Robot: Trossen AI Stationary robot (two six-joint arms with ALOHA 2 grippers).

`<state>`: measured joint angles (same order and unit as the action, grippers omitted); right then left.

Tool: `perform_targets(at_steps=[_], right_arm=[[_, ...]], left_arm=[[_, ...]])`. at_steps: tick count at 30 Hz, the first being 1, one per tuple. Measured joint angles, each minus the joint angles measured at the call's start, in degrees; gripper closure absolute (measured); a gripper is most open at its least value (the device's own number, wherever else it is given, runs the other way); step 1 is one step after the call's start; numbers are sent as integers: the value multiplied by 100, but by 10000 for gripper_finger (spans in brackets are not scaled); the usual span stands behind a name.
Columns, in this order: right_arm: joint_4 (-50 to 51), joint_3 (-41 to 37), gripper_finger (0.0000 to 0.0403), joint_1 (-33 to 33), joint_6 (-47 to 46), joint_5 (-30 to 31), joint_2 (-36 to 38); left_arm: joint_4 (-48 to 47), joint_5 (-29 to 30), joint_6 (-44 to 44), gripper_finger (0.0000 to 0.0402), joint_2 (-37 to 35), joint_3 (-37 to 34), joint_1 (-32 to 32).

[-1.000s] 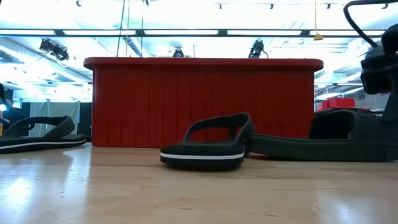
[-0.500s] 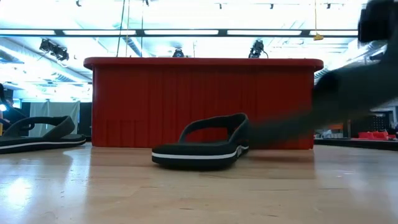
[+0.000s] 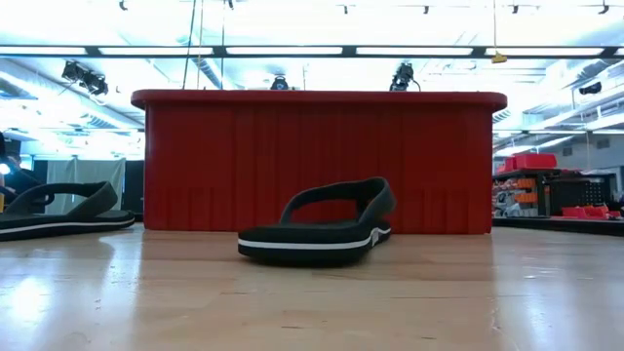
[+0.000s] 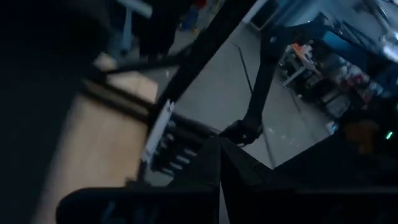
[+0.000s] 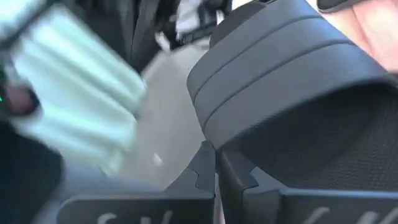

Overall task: Pick and place slides into bin
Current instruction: Put the black slide into the red bin

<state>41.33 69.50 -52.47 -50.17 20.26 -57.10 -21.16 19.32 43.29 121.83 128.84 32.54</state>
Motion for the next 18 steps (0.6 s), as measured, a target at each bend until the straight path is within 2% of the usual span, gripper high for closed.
perform_targets(at_steps=[4, 9, 16, 18], right_arm=[[1332, 982, 399, -68, 968, -270, -443], [3010, 1596, 399, -52, 1323, -253, -917], [3228, 1786, 400, -48, 2650, -265, -1025], [3240, 1857, 400, 19, 2848, -265, -1014]], left_arm=[[-67, 8, -803, 380, -400, 0, -156], [-390, 56, -953, 366, -665, 7, -490], [-2104, -197, -275, 302, -537, -7, -1044], [-2217, -241, -172, 277, -452, -11, -1191]])
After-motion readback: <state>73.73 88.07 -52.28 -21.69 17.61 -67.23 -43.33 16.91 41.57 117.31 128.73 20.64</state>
